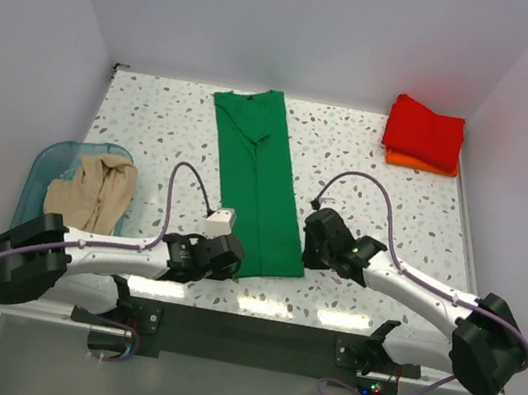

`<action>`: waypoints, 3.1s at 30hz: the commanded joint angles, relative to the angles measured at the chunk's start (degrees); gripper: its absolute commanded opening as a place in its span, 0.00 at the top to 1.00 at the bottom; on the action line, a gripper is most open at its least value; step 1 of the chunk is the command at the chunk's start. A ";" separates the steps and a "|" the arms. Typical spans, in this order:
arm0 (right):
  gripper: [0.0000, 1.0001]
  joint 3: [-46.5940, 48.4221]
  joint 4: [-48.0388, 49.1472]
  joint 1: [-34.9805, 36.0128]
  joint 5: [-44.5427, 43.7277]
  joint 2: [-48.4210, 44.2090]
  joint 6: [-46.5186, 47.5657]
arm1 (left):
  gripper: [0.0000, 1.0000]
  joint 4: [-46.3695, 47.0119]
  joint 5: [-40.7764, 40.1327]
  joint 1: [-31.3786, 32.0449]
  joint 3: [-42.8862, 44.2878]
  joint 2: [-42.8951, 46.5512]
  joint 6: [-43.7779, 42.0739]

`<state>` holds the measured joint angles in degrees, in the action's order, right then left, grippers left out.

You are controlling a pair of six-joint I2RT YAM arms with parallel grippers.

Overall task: Fold and stack the t-shirts
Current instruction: Fold the tshirt

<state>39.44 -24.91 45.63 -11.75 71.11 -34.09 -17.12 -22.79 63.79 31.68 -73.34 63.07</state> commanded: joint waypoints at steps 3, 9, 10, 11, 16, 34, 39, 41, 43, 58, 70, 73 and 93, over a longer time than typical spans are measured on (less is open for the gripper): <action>0.78 0.72 0.65 8.06 1.38 -1.15 -3.17 | 1.00 -5.46 -0.60 0.28 -3.02 5.57 1.53; 0.75 2.57 1.17 12.55 -2.49 4.21 -4.94 | 1.00 -7.84 -0.42 0.20 -4.35 8.04 1.36; 0.75 2.74 1.35 13.17 -3.01 4.99 -5.29 | 1.00 -7.84 -0.24 0.28 -4.43 8.39 1.36; 0.75 2.92 1.44 13.87 -3.54 5.44 -5.55 | 1.00 -7.66 0.02 0.28 -4.70 8.56 1.44; 0.73 4.15 1.18 15.37 -5.74 7.37 -6.43 | 1.00 -6.69 0.46 0.28 -6.10 9.36 1.88; 0.69 5.03 1.18 18.89 -8.20 13.79 -8.45 | 1.00 -5.38 1.08 0.28 -7.86 9.88 2.32; 0.69 4.24 0.30 18.97 -9.96 13.35 -8.89 | 1.00 -5.20 1.25 0.28 -8.04 9.97 2.41; 0.70 3.89 0.30 18.97 -10.13 13.79 -8.98 | 1.00 -5.20 1.25 0.28 -8.04 9.88 2.41; 0.72 3.71 0.56 18.97 -10.14 14.14 -9.16 | 1.00 -5.11 1.34 0.28 -8.04 9.97 2.41; 1.00 3.19 -2.69 19.06 -12.07 9.93 -9.77 | 1.00 -5.55 2.13 0.28 -9.09 12.25 3.20; 1.00 0.90 -5.07 19.06 -13.12 5.27 -11.00 | 1.00 -6.43 2.92 0.28 -9.62 15.24 4.08; 1.00 0.02 -4.10 19.06 -12.42 4.83 -11.35 | 1.00 -6.78 3.18 0.28 -9.97 16.47 4.52; 0.74 -3.93 1.71 20.12 -6.97 -1.58 -11.70 | 0.87 -8.36 4.68 0.28 -11.29 21.74 6.80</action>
<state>35.83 -24.80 65.25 -18.48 73.03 -44.88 -23.94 -18.17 63.79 20.71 -53.58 68.42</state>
